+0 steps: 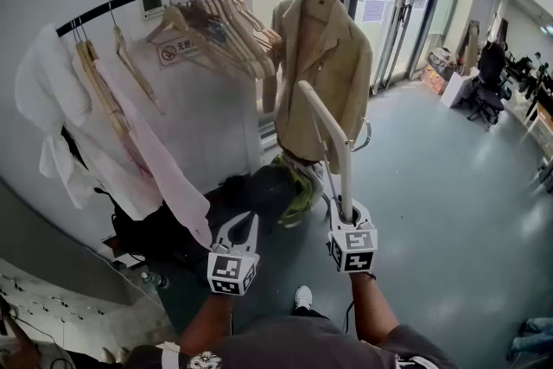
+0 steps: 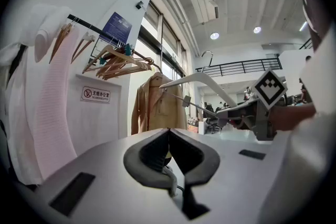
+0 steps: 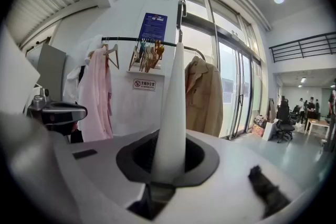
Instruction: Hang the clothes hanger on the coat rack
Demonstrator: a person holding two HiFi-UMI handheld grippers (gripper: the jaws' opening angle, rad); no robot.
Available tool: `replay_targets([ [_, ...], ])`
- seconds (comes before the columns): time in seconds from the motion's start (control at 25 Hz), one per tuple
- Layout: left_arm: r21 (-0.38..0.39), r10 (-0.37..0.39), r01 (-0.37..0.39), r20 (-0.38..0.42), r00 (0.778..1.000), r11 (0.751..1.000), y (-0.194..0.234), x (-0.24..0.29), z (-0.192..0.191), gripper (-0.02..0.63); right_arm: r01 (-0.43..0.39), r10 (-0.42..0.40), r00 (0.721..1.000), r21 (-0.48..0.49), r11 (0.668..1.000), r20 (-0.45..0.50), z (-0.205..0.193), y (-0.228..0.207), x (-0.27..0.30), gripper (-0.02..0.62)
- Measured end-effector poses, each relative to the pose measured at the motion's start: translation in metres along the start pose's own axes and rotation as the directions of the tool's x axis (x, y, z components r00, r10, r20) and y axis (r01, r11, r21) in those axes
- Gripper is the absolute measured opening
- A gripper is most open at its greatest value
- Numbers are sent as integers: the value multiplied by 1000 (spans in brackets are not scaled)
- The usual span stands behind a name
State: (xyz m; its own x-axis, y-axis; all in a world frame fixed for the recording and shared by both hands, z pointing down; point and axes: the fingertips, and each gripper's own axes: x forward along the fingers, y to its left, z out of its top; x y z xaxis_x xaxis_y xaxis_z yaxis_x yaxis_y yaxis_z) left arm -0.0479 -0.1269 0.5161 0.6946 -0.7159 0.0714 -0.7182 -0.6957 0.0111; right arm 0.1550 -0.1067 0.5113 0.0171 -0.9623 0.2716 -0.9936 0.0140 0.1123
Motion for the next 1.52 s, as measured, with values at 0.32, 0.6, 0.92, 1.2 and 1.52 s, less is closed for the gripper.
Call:
replay_targets([
  [0.32,2,72,-72,-4,997,997,9,64,7,11,-77,78,997,-17,997,7,23,-43,68,57],
  [0.6,22,150,-149,-28,988,989,12,94,6,11,-165,166,986,-30,986,11,50,-71,128,57],
  [0.92,41,235,-233,-60,970,972,28,99,3,11,-239,242,969,-60,969,44,90,-72,177,57],
  [1.2,24,280,-279,-68,958,960,63,95,0,9,-273,276,960,-59,960,47,115,-50,214,57],
  [1.52,8,298,-298,-22,954,955,110,110,6,11,-321,325,944,-65,945,54,169,-35,261,57],
])
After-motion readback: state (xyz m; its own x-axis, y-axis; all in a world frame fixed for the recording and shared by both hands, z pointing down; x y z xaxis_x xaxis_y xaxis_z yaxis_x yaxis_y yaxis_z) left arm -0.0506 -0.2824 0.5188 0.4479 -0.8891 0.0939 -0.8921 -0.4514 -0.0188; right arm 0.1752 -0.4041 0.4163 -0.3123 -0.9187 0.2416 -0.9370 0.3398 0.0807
